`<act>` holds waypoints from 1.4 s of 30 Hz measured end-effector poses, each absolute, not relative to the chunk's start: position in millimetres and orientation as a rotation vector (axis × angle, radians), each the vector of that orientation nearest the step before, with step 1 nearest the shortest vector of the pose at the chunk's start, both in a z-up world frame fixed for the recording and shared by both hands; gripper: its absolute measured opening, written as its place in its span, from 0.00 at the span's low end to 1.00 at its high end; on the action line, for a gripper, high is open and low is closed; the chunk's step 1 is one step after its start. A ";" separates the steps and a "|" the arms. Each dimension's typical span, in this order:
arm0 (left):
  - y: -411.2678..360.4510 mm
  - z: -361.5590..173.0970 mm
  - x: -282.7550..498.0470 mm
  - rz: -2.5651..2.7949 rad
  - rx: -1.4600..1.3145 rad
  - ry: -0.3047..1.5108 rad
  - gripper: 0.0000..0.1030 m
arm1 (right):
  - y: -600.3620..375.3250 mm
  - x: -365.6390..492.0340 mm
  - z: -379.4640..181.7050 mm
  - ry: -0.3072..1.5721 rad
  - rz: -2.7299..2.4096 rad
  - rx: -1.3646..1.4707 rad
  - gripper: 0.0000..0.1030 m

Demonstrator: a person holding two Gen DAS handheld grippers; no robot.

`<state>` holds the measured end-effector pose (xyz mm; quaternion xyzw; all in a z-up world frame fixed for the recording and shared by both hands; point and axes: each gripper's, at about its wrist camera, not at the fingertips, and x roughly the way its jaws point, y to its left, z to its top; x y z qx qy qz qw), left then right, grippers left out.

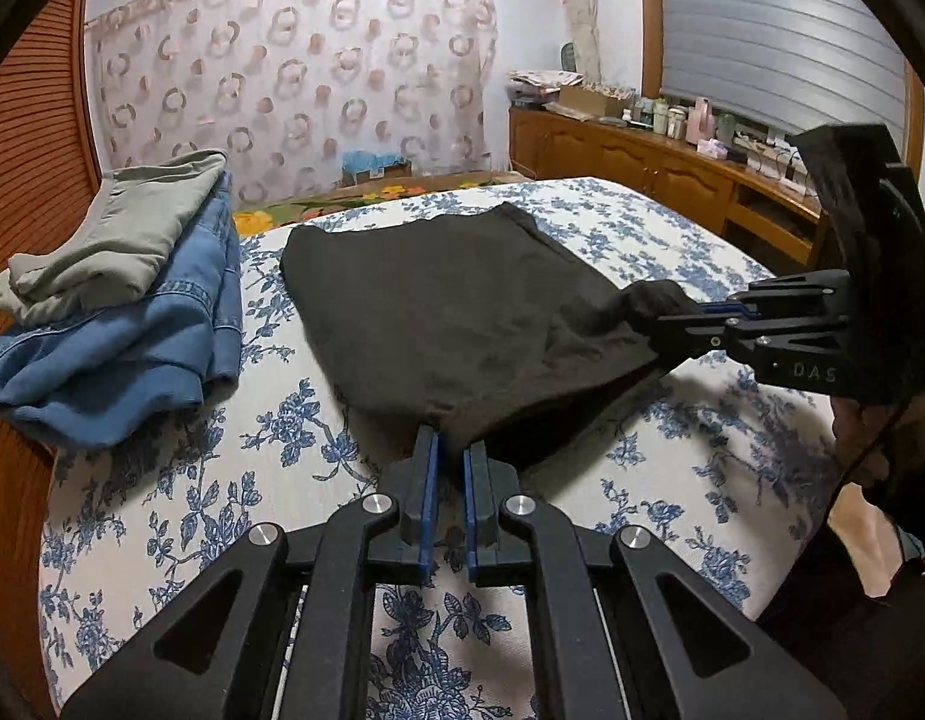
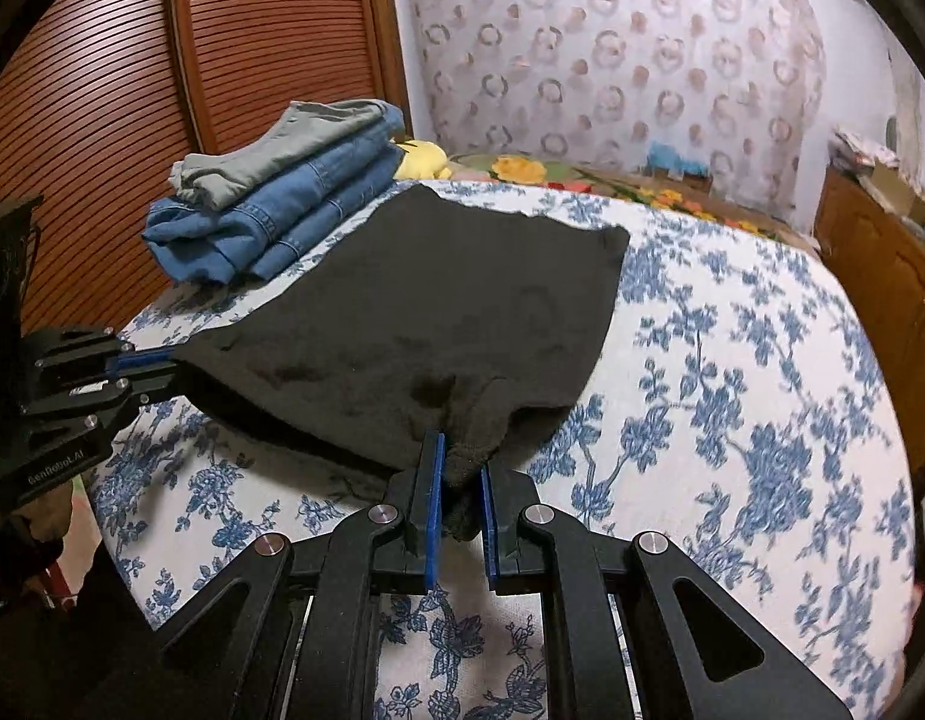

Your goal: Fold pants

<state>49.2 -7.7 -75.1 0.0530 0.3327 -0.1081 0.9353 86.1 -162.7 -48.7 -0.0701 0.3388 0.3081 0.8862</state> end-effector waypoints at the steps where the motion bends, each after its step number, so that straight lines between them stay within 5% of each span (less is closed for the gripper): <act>1: -8.7 -76.3 48.9 -0.217 0.111 0.682 0.10 | -163.9 83.9 -51.3 0.710 0.643 -0.135 0.10; 11: -6.8 -85.8 58.2 -0.198 0.105 0.728 0.23 | -161.7 84.2 -64.2 0.722 0.628 -0.129 0.10; 27: -1.2 -93.9 66.4 -0.205 0.054 0.755 0.23 | -161.5 81.9 -64.4 0.715 0.622 -0.148 0.10; 30: -0.7 -94.5 66.7 -0.220 0.038 0.750 0.10 | -161.9 81.1 -64.1 0.712 0.623 -0.151 0.10; 42: 0.2 -54.6 35.2 -0.257 0.015 0.645 0.09 | -173.0 52.9 -43.7 0.642 0.662 -0.113 0.10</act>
